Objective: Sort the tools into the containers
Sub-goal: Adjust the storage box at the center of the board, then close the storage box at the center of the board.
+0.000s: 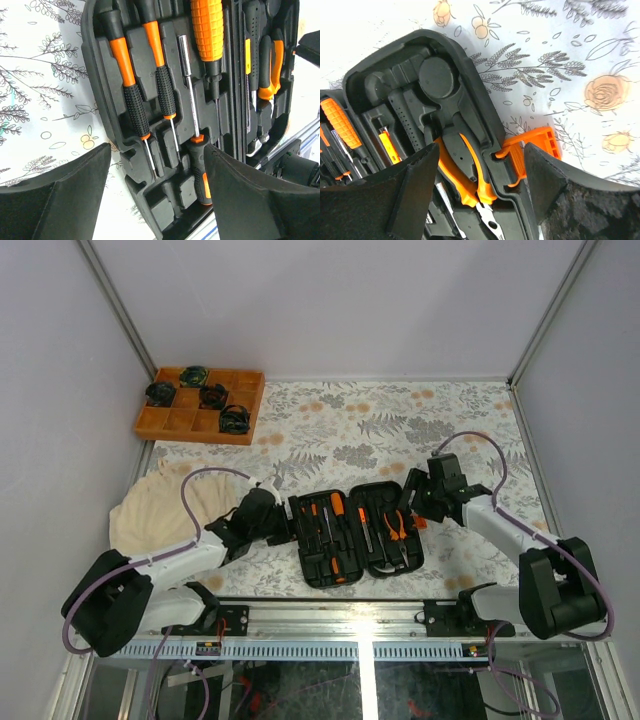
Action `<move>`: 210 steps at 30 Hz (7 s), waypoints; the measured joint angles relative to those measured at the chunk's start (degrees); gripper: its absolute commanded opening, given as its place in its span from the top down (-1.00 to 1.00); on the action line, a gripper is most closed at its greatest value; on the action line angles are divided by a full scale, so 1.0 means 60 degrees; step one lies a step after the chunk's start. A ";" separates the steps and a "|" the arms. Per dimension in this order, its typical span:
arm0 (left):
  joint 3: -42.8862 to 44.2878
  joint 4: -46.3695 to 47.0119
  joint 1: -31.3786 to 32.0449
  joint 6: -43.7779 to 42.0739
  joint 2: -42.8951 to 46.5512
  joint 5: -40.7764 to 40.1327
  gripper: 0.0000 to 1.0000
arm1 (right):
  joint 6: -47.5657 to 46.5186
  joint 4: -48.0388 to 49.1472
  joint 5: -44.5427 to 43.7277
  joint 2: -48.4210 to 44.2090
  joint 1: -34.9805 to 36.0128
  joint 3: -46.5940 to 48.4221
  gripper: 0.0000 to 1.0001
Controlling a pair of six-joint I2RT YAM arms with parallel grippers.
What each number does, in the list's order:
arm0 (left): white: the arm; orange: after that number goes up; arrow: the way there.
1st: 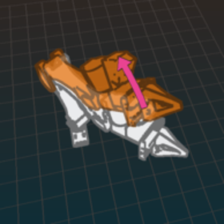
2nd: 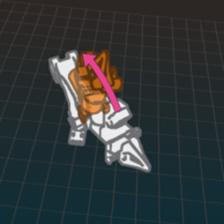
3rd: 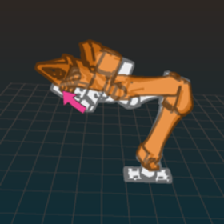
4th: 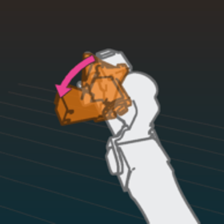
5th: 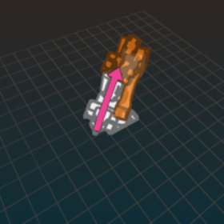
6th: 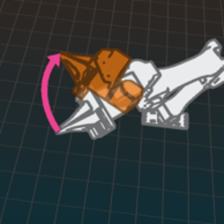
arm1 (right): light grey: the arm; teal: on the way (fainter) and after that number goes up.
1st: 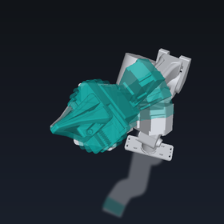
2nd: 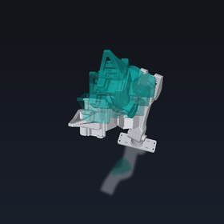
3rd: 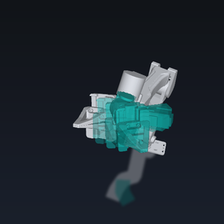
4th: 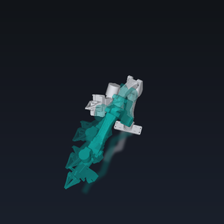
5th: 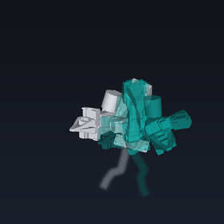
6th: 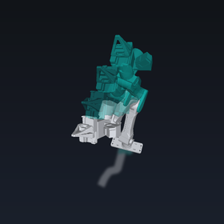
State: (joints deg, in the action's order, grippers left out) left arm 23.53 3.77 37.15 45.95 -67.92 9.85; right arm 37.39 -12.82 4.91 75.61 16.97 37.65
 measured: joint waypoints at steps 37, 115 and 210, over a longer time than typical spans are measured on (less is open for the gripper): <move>-0.0171 0.2554 -0.0364 -0.0182 -0.1789 0.1796 -0.51 | -0.1308 0.1840 0.1617 -0.0091 -0.0612 -0.1399 -0.05; 0.0510 0.1111 -0.0240 -0.0022 -0.0401 0.2065 -0.14 | 0.0823 -0.0692 -0.2113 -0.5257 -0.0823 -0.2991 0.35; 0.2940 0.3960 0.2699 0.0798 -0.4506 0.1275 0.21 | -0.0368 0.0022 0.1304 -0.3209 -0.0914 -0.2091 0.06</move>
State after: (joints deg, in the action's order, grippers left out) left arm 41.17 27.53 53.34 50.74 -94.96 17.50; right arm 35.18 -12.69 12.73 56.36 11.49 25.10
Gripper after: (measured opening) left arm 0.391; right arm 0.394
